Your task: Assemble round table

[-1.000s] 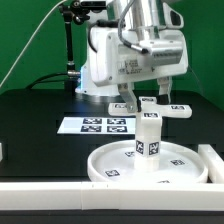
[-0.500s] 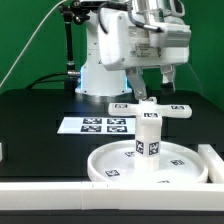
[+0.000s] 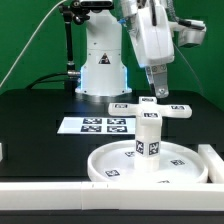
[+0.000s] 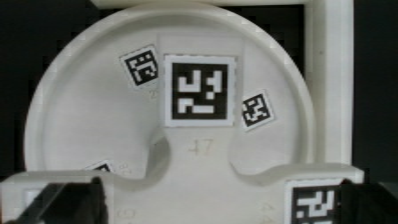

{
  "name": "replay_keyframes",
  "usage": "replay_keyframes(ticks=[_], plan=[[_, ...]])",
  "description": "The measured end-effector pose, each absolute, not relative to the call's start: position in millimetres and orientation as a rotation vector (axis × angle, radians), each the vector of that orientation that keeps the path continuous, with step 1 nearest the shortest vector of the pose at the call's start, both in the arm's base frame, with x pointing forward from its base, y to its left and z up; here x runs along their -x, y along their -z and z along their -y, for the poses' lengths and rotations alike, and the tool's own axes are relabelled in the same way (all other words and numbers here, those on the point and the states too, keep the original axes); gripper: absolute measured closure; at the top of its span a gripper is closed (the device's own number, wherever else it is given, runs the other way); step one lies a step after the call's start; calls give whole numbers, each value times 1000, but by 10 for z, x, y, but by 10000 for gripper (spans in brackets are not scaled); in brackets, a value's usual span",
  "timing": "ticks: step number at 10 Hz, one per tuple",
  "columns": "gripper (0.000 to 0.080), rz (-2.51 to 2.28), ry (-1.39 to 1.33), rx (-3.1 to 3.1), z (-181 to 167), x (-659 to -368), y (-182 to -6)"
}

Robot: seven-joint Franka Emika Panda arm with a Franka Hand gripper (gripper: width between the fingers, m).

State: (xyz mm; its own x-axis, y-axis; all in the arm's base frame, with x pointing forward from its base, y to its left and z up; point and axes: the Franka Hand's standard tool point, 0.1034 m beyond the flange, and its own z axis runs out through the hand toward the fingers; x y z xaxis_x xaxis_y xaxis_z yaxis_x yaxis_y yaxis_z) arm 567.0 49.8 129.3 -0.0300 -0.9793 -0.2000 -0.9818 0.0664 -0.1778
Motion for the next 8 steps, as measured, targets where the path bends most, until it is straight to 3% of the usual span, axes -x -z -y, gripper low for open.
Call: replay_keyframes(ticks=[8], plan=[[150, -1088, 28, 2747, -498, -5661, -1357]])
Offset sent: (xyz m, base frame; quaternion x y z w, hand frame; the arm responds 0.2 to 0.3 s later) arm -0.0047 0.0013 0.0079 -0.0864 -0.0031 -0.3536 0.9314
